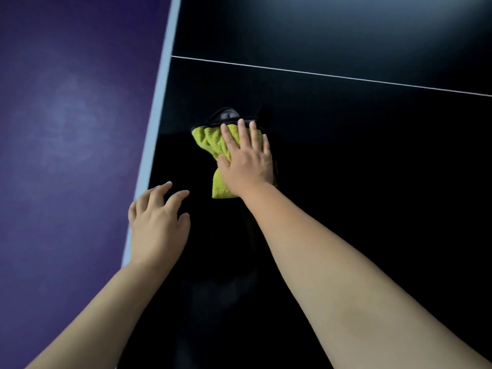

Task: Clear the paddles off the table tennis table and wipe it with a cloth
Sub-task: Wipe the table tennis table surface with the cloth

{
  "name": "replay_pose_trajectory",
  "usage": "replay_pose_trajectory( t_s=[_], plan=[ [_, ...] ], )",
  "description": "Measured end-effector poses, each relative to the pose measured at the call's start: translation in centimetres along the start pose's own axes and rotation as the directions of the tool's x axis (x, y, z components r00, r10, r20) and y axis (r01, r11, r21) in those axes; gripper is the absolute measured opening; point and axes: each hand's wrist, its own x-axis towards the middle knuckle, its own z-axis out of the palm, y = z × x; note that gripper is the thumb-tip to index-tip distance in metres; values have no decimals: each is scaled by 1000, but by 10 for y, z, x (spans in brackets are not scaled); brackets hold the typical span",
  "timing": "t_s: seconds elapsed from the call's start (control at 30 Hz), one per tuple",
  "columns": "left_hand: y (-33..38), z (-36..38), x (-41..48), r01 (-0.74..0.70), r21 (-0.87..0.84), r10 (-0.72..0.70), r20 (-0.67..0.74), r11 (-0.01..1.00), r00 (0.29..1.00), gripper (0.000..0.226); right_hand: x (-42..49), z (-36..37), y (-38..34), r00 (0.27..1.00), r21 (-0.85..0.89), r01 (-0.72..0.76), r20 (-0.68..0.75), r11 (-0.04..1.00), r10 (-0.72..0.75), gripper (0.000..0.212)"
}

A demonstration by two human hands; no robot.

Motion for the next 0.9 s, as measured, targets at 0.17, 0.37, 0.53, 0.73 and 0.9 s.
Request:
replay_pose_trajectory(
  t_s=[0.17,0.37,0.53,0.73,0.9],
  plan=[
    [87,38,19,-121,-30,122,43,992,992,47,-8,-11,135,973,54,-225,-44,973,228,64],
    [182,85,25,-258,-91,266,77,962,961,45,-32,-18,274,884,88,-455,-77,886,462,63],
    [232,112,30,-337,-142,352,95,931,931,45,-56,-22,358,789,106,-601,-80,792,610,62],
    [227,111,43,-353,-169,370,78,920,926,42,-65,-28,380,665,129,-737,-42,664,746,63],
    [169,86,66,-261,-151,270,39,953,962,44,-40,-27,319,574,190,-802,-18,567,818,61]
  ],
)
